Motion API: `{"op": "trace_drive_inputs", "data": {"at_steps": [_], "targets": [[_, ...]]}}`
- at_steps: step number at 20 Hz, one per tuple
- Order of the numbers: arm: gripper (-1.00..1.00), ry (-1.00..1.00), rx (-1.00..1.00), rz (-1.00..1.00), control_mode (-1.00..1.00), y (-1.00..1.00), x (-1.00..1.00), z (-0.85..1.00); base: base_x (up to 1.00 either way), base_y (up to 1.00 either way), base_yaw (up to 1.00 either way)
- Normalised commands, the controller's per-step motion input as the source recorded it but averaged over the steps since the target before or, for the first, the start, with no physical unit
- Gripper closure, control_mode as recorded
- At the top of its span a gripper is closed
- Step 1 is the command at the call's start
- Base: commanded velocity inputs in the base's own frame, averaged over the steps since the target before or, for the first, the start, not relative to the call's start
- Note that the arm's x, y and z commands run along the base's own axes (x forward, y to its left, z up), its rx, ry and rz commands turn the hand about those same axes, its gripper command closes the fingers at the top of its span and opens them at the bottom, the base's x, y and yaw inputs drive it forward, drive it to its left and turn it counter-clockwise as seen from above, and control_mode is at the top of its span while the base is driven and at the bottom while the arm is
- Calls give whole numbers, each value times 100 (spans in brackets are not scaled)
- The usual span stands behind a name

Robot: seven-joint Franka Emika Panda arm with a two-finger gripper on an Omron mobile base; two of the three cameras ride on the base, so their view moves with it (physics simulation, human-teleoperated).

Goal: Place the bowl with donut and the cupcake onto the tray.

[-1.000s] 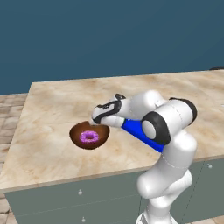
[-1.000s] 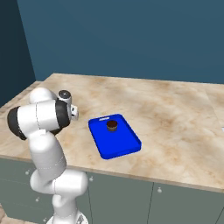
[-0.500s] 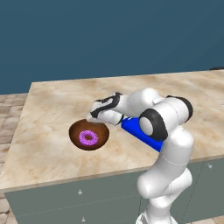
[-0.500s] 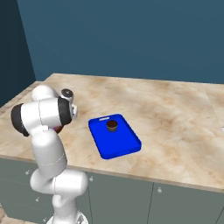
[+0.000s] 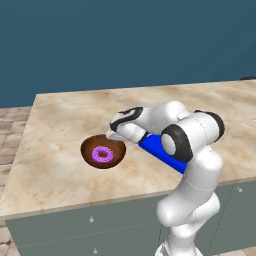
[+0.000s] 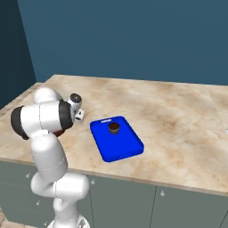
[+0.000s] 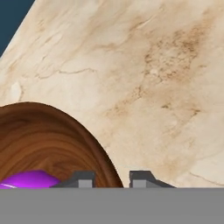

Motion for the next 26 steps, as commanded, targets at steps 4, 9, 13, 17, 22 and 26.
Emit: {"op": "trace_drive_inputs", "data": {"at_steps": [4, 9, 13, 17, 22, 26], "targets": [[100, 0, 0, -6, -100, -56, 0, 20, 0, 0, 0], [100, 0, 12, -6, -100, -55, 0, 53, 0, 0, 0], [100, 0, 21, -6, -100, -64, 5, 47, 0, 0, 0], [100, 1, 12, -4, -100, -67, 2, 29, 0, 0, 0], [100, 0, 2, -1, -100, -58, 0, 33, 0, 0, 0], [100, 0, -5, 0, -100, -39, 0, 47, 0, 0, 0]]}}
